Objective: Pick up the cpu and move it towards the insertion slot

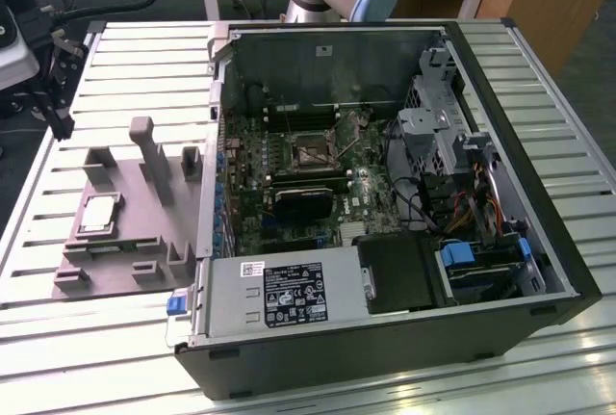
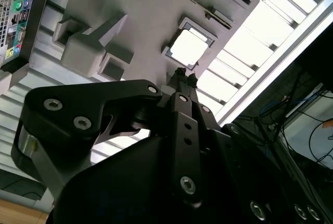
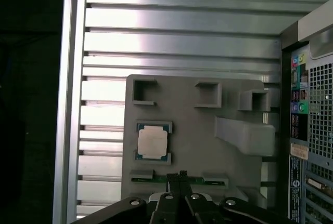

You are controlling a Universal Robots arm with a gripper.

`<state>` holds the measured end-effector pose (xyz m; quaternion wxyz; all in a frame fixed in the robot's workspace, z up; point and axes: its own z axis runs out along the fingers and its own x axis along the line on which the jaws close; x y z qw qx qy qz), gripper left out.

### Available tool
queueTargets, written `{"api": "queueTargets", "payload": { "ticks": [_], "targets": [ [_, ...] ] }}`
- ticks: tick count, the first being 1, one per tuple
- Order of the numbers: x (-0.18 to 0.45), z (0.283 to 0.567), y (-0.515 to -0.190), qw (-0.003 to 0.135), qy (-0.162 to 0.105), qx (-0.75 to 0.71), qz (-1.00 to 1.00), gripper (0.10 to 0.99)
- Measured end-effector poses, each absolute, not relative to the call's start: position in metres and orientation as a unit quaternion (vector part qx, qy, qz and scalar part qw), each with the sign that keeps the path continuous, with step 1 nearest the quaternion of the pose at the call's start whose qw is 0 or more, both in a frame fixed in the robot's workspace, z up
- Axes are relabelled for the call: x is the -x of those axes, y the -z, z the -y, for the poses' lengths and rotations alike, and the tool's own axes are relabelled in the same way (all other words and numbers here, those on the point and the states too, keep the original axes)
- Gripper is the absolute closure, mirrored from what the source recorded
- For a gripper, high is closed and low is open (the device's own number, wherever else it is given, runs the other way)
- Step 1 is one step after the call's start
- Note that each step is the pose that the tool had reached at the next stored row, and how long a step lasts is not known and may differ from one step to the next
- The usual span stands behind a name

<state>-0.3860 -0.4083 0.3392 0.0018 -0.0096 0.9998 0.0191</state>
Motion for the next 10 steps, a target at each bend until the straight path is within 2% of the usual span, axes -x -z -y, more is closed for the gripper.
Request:
{"api": "queueTargets", "payload": {
  "ticks": [10],
  "targets": [
    [0.393, 0.408, -0.324, 0.015, -0.019, 0.010, -1.000, 0.984]
  ]
}}
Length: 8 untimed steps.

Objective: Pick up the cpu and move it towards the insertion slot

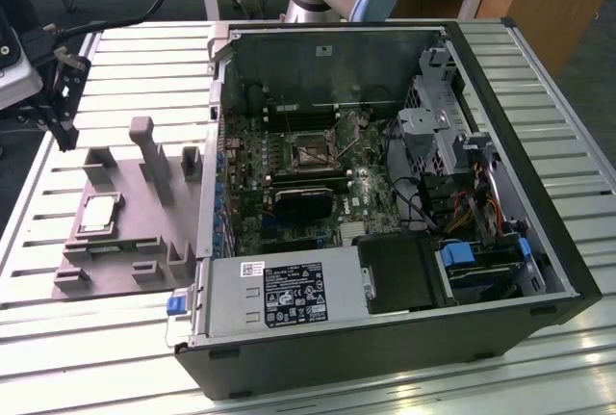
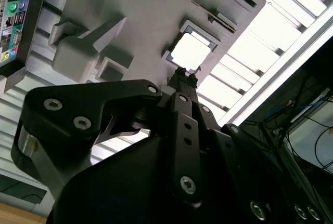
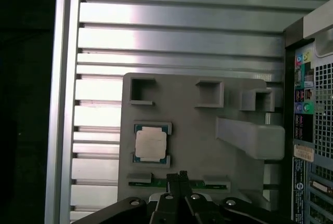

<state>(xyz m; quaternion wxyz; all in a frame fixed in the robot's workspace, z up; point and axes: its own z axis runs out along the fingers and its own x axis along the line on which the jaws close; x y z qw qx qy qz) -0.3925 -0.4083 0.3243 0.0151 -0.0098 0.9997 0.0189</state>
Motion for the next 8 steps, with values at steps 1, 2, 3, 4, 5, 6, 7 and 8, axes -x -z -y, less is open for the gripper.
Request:
{"api": "queueTargets", "payload": {
  "ticks": [1, 2, 3, 4, 5, 6, 7, 8],
  "targets": [
    [0.3933, 0.4083, -0.3230, 0.017, -0.019, 0.010, -1.000, 0.984],
    [0.3942, 0.4083, -0.3216, 0.018, -0.019, 0.010, -1.000, 0.984],
    [0.3950, 0.4083, -0.3203, 0.020, -0.019, 0.010, -1.000, 0.984],
    [0.3959, 0.4083, -0.3190, 0.022, -0.019, 0.010, -1.000, 0.984],
    [0.3967, 0.4083, -0.3177, 0.023, -0.019, 0.010, -1.000, 0.984],
    [0.3977, 0.4083, -0.3161, 0.024, -0.019, 0.010, -0.999, 0.984],
    [0.3986, 0.4083, -0.3147, 0.026, -0.019, 0.010, -0.999, 0.984],
    [0.3995, 0.4083, -0.3133, 0.027, -0.019, 0.010, -0.999, 0.984]
  ]
}}
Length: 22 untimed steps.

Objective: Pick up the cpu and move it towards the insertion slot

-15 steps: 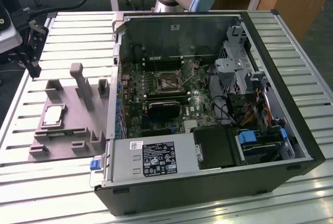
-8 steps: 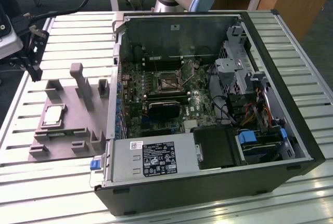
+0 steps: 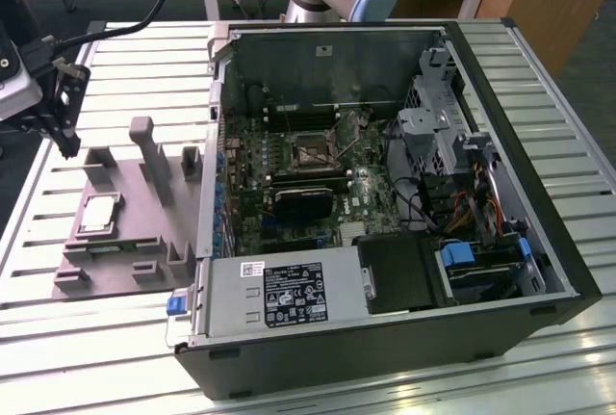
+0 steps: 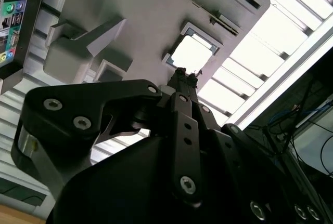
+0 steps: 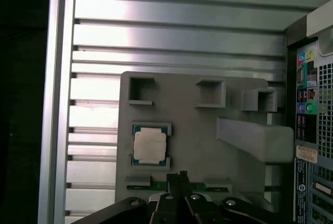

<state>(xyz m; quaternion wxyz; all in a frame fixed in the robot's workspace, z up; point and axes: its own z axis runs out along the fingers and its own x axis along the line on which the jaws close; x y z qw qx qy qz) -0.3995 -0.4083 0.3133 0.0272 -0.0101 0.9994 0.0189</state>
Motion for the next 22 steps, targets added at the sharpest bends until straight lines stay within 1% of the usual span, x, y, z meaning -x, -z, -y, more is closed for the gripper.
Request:
{"api": "queueTargets", "payload": {
  "ticks": [13, 18, 22],
  "targets": [
    [0.411, 0.408, -0.295, 0.045, -0.019, 0.010, -0.999, 0.984],
    [0.417, 0.408, -0.287, 0.049, -0.019, 0.010, -0.999, 0.984],
    [0.420, 0.408, -0.280, 0.050, -0.019, 0.011, -0.999, 0.984]
  ]
}}
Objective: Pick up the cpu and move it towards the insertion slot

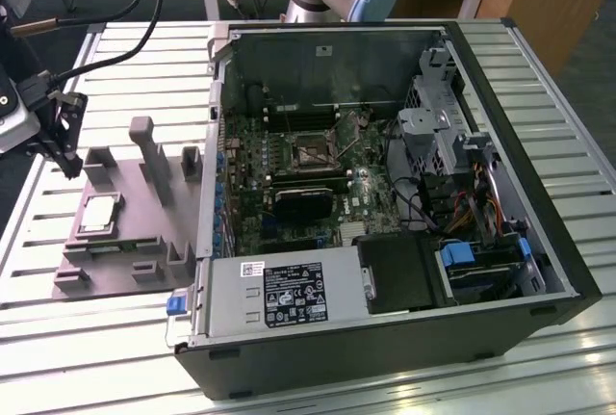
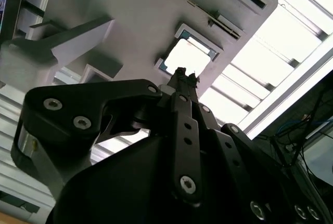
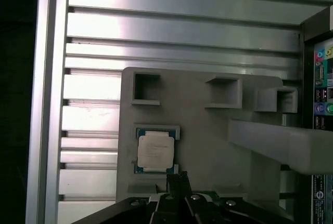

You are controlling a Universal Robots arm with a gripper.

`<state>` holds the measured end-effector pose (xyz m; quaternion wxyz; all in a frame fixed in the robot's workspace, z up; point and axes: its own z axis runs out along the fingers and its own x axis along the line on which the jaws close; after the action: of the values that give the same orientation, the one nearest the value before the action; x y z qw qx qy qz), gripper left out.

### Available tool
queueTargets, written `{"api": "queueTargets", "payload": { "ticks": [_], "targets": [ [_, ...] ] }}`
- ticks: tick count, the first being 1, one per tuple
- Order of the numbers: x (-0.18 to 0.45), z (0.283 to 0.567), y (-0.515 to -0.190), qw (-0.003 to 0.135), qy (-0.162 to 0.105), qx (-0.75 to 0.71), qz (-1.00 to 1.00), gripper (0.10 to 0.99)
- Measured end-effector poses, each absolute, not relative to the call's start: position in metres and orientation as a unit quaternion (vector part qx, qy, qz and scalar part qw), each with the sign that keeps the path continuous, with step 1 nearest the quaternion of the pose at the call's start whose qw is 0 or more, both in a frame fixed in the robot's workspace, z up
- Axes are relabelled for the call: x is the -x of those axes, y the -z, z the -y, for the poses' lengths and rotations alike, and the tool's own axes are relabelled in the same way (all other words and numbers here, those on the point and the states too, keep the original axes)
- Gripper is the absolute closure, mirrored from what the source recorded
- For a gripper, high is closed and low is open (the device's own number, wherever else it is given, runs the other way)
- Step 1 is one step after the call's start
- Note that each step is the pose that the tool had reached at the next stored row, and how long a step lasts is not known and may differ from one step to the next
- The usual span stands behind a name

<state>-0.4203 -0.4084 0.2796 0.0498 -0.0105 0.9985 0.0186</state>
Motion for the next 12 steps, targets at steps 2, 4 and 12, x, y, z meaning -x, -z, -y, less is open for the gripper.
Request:
{"api": "queueTargets", "payload": {
  "ticks": [2, 4, 12],
  "targets": [
    [0.421, 0.408, -0.276, 0.049, -0.019, 0.011, -0.999, 0.984],
    [0.421, 0.408, -0.272, 0.048, -0.019, 0.010, -0.999, 0.984],
    [0.423, 0.408, -0.258, 0.044, -0.019, 0.010, -0.999, 0.984]
  ]
}}
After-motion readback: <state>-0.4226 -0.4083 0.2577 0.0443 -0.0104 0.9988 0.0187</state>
